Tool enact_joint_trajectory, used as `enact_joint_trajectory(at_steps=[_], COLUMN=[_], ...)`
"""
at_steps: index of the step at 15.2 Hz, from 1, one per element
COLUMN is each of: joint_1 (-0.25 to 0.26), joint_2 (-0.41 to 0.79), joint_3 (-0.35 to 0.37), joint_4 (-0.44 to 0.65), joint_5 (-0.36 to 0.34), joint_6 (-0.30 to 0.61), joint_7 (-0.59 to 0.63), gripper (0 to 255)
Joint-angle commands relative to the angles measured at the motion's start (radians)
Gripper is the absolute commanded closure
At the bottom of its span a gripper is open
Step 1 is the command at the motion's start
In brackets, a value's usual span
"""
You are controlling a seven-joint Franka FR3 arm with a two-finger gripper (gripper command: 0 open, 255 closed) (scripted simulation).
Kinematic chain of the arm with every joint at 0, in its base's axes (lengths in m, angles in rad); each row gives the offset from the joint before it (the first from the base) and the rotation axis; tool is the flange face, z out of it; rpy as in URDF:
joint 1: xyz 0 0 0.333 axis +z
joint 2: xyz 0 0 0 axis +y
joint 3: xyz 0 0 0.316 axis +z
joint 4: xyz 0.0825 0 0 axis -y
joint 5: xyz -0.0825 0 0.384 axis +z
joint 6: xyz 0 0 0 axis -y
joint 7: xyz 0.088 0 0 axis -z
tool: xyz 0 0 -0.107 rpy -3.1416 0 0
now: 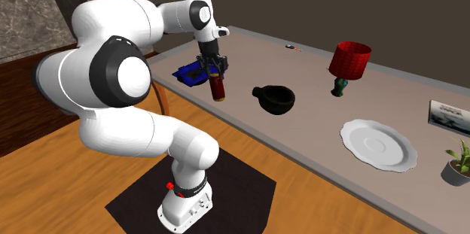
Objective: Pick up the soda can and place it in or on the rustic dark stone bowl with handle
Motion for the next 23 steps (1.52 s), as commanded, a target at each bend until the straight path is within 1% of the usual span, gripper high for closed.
enact_joint_trajectory(at_steps=[1,19,20,23], joint_1=[-0.002,-0.022,-0.022,-0.046], joint_2=[0.001,0.046,0.047,0.072], joint_3=[-0.004,-0.024,-0.024,-0.079], joint_4=[0.029,0.303,0.306,0.321], joint_5=[-0.003,-0.028,-0.028,-0.067], joint_6=[-0.028,-0.255,-0.257,-0.244], joint_7=[-0.004,-0.026,-0.027,-0.094], gripper=[255,255,255,255])
